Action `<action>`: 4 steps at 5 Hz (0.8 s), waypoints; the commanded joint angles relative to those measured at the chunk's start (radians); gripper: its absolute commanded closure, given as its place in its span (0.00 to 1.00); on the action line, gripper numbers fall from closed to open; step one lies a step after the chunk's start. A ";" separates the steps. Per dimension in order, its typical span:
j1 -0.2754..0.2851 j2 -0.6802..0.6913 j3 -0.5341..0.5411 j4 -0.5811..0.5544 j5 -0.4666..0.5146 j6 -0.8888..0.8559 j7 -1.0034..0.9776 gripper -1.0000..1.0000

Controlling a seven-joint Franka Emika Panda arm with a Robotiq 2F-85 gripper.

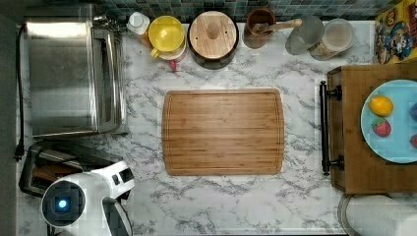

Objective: Turn on the toaster.

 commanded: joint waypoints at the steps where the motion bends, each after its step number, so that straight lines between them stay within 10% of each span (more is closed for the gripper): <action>1: 0.067 0.071 -0.019 0.066 -0.002 -0.029 0.089 1.00; 4: 0.060 0.108 0.013 0.046 0.048 0.055 0.046 1.00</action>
